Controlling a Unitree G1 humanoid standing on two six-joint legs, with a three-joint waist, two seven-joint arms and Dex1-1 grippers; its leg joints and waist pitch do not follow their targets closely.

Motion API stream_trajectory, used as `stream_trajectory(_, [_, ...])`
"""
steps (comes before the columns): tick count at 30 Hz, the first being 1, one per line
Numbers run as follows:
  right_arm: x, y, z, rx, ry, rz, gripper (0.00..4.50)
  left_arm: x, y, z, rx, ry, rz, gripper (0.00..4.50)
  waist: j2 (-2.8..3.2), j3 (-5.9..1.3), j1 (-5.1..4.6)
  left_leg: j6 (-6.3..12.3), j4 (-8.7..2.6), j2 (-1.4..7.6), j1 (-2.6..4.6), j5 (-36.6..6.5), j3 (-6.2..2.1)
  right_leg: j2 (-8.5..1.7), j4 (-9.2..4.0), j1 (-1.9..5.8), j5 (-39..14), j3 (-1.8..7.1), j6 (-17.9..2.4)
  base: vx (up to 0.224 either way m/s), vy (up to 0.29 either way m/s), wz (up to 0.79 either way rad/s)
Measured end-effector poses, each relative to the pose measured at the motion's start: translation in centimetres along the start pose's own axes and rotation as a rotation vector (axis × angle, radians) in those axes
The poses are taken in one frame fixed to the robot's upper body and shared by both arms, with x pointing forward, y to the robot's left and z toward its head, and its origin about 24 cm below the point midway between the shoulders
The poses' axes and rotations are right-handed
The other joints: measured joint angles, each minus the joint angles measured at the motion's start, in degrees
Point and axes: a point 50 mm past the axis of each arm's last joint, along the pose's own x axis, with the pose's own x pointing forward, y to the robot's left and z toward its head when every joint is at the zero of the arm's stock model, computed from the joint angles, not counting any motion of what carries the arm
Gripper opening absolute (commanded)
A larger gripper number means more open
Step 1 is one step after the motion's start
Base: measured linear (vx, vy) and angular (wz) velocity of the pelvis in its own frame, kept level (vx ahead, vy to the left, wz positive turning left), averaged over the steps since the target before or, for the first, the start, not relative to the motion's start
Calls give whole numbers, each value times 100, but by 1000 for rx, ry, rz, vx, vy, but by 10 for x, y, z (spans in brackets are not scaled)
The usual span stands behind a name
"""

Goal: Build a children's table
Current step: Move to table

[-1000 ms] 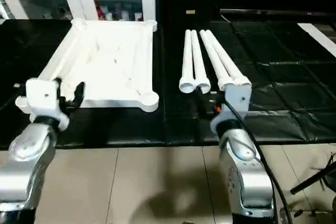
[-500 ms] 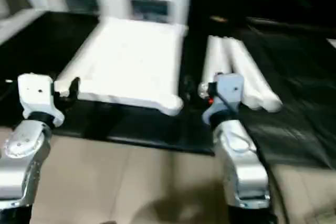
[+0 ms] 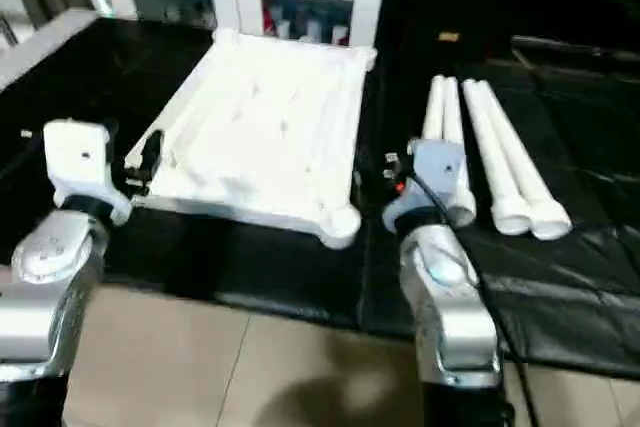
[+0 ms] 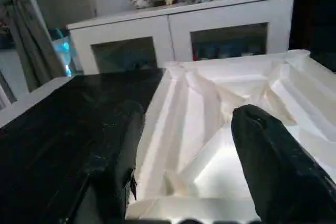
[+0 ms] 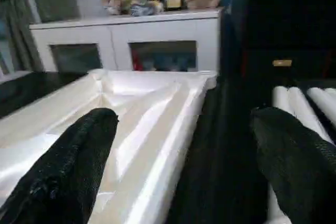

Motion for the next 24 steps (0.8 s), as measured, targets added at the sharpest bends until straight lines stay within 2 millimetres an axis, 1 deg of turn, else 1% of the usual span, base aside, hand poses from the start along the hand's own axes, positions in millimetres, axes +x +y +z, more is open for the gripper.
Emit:
stream_trajectory(1, [-2,-8,-3,47,20,-48,441,1,-7,1,-10,-6,-33,307,9,-4,52,475,268,32,-133,20,-37,68,-70,99,-8,31,-9,63,-14,19])
stream_trajectory(2, [-2,-13,-2,56,21,-73,441,1,-9,2,-11,-7,-47,307,17,-9,105,525,328,67,-198,74,-52,106,-105,150,-13,37,-21,54,-23,17])
stream_trajectory(3, [-2,-15,-1,49,18,-77,441,1,-9,1,-9,-7,-48,307,87,-26,134,426,221,137,-261,110,-57,189,-149,214,-26,-4,-45,75,-22,1])
stream_trajectory(4, [-2,-13,-1,24,17,-75,441,1,-5,1,3,-6,-38,307,134,-50,159,-43,171,219,-207,72,-120,267,-139,244,-44,-59,-47,75,-22,1])
stream_trajectory(5, [0,-10,-1,-1,20,-70,441,0,0,1,12,-6,-24,307,123,-47,96,-365,135,245,-150,88,-185,259,-51,182,-56,-132,-59,142,-47,2])
stream_trajectory(6, [3,-2,-2,-10,30,-47,441,-1,6,-1,16,2,-4,307,70,-60,59,-352,126,201,-133,78,-212,197,226,6,-59,-155,-113,112,-81,-6])
stream_trajectory(7, [4,5,-3,-12,35,-28,441,-1,12,-5,16,17,19,307,53,-65,24,-342,111,142,-77,63,-269,142,556,-225,-64,-159,-110,112,-81,-6])
stream_trajectory(8, [4,5,-4,-10,39,-27,441,-1,12,-6,16,22,21,307,55,-64,17,-335,107,134,-52,50,-269,137,581,-321,-53,-147,-89,11,-44,-18])
stream_trajectory(9, [4,4,-4,-14,38,-25,441,1,11,-4,15,16,17,307,0,-69,4,-329,91,93,-12,45,-231,77,470,-499,18,-117,-14,0,0,0])
stream_trajectory(10, [4,5,-4,-11,33,3,441,2,10,-2,16,8,11,307,-164,-46,11,-341,87,-17,46,28,-139,-22,267,-517,358,-3,-89,0,0,0])
stream_trajectory(11, [3,3,-5,-11,40,13,441,2,6,-4,10,19,-2,307,-146,-26,46,-219,102,-31,62,-18,-126,-5,249,-447,283,-2,-127,-18,-71,-1])
stream_trajectory(12, [3,0,-7,-16,47,2,441,2,0,-4,9,21,-32,307,-127,-20,100,14,189,-10,64,-66,-130,33,177,-388,308,9,-153,-19,-73,-4])
stream_trajectory(13, [3,-5,-9,-12,59,-29,441,2,-5,-4,8,22,-57,307,-109,-21,143,-3,298,-7,12,-57,-151,71,88,-294,332,-6,-179,-19,-73,-4])
stream_trajectory(14, [3,-8,-10,-5,62,-43,441,2,-5,-4,7,21,-60,307,-76,-20,173,-50,275,5,-1,-30,-155,119,39,-211,338,-20,-189,30,-59,-7])
stream_trajectory(15, [3,-9,-9,7,57,-55,441,2,-4,-4,7,18,-57,307,19,-14,194,-121,115,73,-10,12,-158,186,-13,-130,342,-75,-195,0,0,0])
stream_trajectory(16, [3,-8,-9,34,60,-64,441,1,-2,-4,5,20,-49,307,129,-8,211,-442,91,165,-13,196,-170,258,-46,-68,340,-144,-198,0,0,0])
stream_trajectory(17, [3,-7,-11,59,74,-74,441,1,1,-5,2,24,-40,307,136,-8,178,-468,71,190,10,178,-159,247,-100,-28,344,-178,-202,67,59,-3])
stream_trajectory(18, [3,-6,-14,63,104,-80,441,1,3,-5,1,27,-32,307,141,-10,152,-476,22,185,56,175,-161,244,-156,-22,368,-182,-245,114,56,6])
stream_trajectory(19, [4,-4,-16,76,146,-77,441,1,4,-6,-1,29,-28,307,142,-7,115,-431,-5,151,87,182,-162,225,-142,-39,358,-178,-374,114,56,6])
stream_trajectory(20, [4,-3,-17,75,158,-73,441,1,4,-6,0,29,-26,307,141,-7,67,-400,-7,129,122,168,-161,199,-92,-32,314,-177,-445,114,37,10])
stream_trajectory(21, [4,-5,-16,50,158,-72,441,1,5,-5,2,28,-25,307,131,-11,10,-384,-9,100,149,151,-151,166,-39,-32,259,-175,-462,83,17,6])
stream_trajectory(22, [4,-10,-13,-3,147,-83,441,1,4,-5,0,26,-29,307,112,-24,-14,-372,-26,82,149,144,-120,143,-57,1,240,-156,-364,83,17,6])
stream_trajectory(23, [4,-14,-10,-40,119,-89,441,1,1,-4,-3,23,-38,307,107,-31,22,-329,-20,75,84,136,-97,142,-99,31,254,-140,-209,60,10,3])
stream_trajectory(24, [4,-18,-7,-53,93,-99,441,2,-3,-5,-8,23,-53,307,117,-38,36,-211,15,85,40,108,-96,161,-137,42,258,-141,-191,64,2,1])
